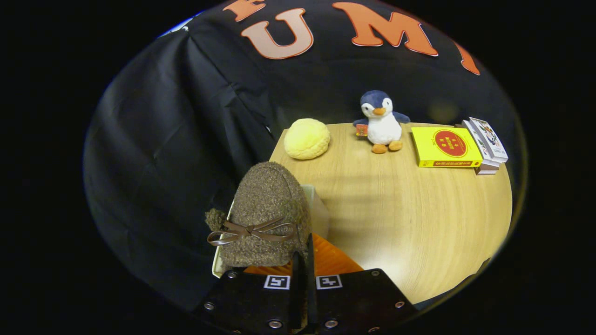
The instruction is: Open the storage box then place both shoes into the box .Put the left shoe in first, then the right shoe, with the right side of both shoes facing outward in a uniform manner.
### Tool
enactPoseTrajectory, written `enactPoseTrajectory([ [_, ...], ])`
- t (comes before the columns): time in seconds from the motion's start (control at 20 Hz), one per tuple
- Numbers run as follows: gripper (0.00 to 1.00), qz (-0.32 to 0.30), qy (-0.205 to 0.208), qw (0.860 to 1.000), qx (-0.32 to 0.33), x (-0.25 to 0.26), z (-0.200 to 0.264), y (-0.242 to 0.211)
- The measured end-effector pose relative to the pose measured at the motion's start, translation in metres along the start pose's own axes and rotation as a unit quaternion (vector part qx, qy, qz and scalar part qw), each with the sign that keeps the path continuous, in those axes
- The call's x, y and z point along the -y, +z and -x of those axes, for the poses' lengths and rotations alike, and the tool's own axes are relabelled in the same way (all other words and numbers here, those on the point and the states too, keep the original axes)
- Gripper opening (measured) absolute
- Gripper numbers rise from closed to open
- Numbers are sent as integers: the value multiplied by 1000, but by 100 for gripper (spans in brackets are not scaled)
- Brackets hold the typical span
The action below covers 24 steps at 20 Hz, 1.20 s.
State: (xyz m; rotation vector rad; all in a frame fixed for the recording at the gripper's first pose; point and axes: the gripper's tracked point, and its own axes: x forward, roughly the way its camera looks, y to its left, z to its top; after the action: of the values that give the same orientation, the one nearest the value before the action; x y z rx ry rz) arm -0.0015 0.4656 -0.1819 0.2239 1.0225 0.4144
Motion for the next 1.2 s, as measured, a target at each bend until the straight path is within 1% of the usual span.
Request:
enactPoseTrajectory([
  [0.2, 6, -3, -10, 1000, -19, -27, -34, -11],
  [0.4, 6, 10, -44, 998, -53, -30, -63, -34],
  [0.6, 6, 32, -50, 995, -77, -36, -79, -57],
  [0.7, 6, 48, -61, 994, -76, -33, -77, -62],
  [0.75, 8, 46, -62, 994, -73, -33, -74, -63],
  [0.8, 10, 37, -53, 995, -72, -37, -71, -63],
  [0.85, 15, 33, -43, 995, -78, -41, -67, -65],
  [0.95, 20, 31, -35, 997, -60, -37, -56, -57],
  [1.2, 27, 29, -3, 999, -17, -24, -12, -38],
])
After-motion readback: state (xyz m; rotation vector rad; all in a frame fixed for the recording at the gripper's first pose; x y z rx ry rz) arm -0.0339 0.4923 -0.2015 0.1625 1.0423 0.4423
